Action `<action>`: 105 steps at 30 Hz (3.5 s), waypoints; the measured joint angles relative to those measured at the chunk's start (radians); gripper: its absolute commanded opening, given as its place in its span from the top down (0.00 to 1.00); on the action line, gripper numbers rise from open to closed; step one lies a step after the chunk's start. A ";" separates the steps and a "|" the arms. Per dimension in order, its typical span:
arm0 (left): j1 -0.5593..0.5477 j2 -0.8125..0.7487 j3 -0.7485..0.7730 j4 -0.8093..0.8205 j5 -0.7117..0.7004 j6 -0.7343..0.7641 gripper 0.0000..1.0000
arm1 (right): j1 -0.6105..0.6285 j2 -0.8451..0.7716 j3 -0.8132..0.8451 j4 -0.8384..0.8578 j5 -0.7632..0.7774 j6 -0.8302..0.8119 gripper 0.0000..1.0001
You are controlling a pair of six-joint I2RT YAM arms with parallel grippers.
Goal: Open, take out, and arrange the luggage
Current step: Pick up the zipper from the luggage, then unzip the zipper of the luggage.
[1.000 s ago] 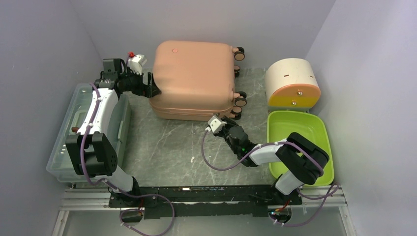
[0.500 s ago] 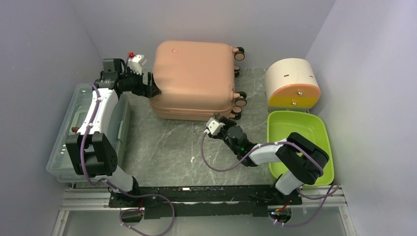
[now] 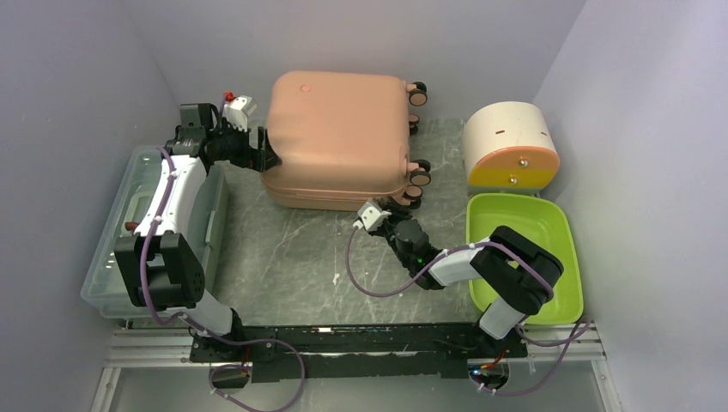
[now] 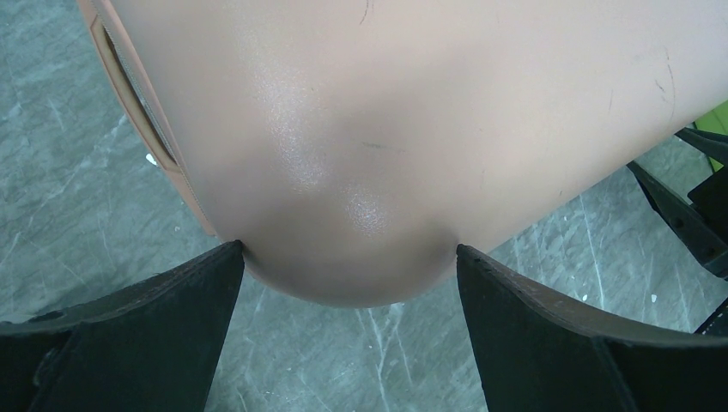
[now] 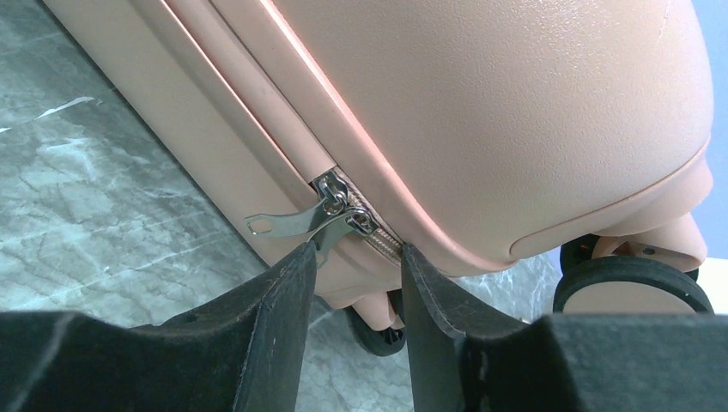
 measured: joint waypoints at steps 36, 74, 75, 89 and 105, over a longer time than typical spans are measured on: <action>-0.001 -0.007 -0.002 -0.006 0.003 0.000 0.01 | -0.151 -0.161 0.108 -0.427 -0.175 0.332 0.84; -0.001 -0.008 -0.002 -0.012 0.003 -0.001 0.01 | -0.103 -0.135 0.189 -0.558 -0.113 0.400 0.52; -0.001 -0.008 -0.002 -0.012 0.003 -0.001 0.01 | -0.104 -0.131 0.202 -0.574 -0.107 0.413 0.52; -0.001 -0.008 -0.002 -0.012 0.003 -0.001 0.01 | -0.111 -0.114 0.309 -0.741 -0.078 0.583 0.55; -0.001 -0.008 -0.002 -0.012 0.004 -0.001 0.01 | -0.125 -0.118 0.369 -0.869 -0.222 0.736 0.53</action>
